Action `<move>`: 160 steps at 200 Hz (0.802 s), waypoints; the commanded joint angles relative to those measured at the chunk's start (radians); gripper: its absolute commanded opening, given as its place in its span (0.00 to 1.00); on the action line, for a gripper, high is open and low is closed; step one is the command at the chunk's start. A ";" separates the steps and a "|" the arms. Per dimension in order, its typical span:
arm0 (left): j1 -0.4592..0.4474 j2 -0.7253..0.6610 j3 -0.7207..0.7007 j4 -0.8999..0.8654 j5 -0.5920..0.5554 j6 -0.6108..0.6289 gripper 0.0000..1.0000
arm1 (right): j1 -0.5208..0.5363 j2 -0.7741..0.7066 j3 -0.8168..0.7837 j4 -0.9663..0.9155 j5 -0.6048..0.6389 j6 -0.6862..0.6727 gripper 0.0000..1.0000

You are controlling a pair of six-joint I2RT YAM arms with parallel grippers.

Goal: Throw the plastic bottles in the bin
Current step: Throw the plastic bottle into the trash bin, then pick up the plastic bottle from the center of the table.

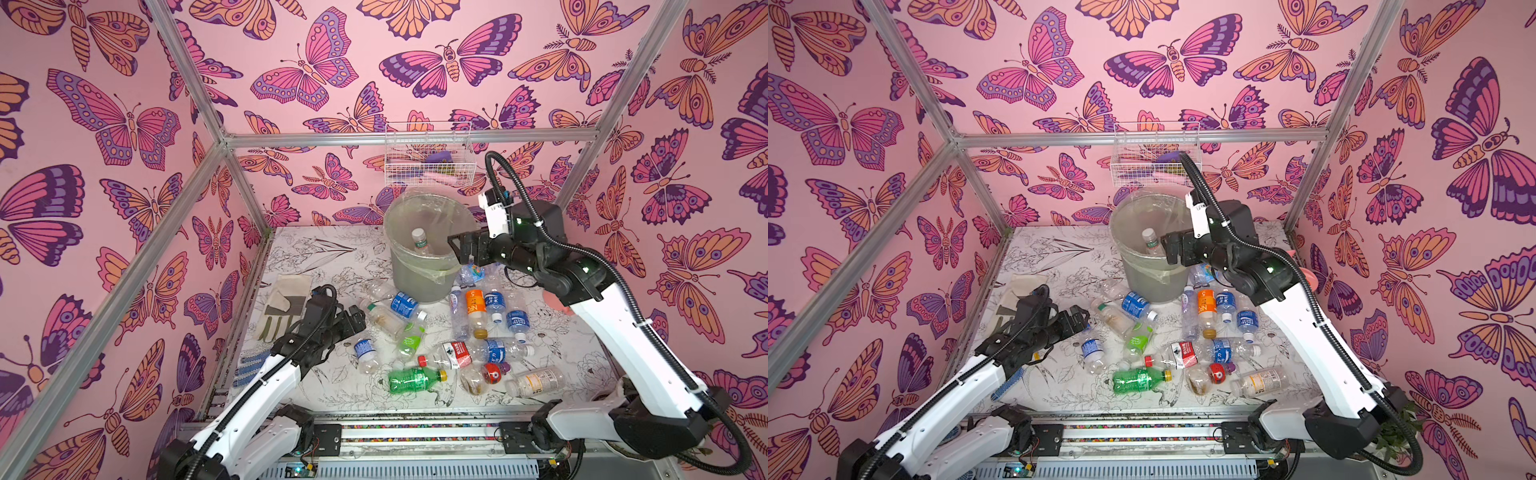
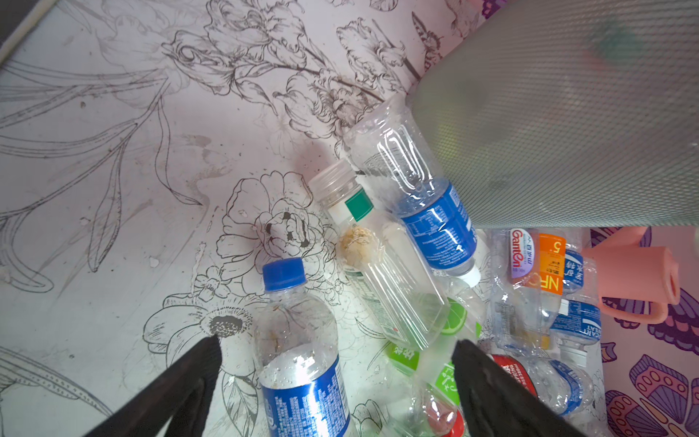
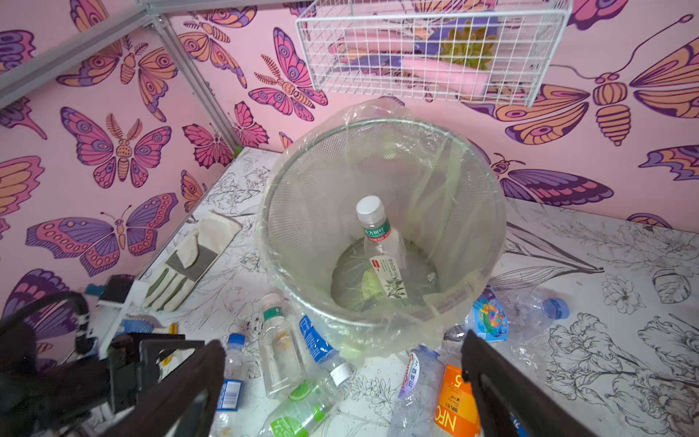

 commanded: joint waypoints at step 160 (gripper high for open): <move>-0.155 0.231 -0.041 -0.065 -0.061 -0.193 0.86 | 0.011 -0.188 -0.399 0.096 -0.221 -0.033 0.99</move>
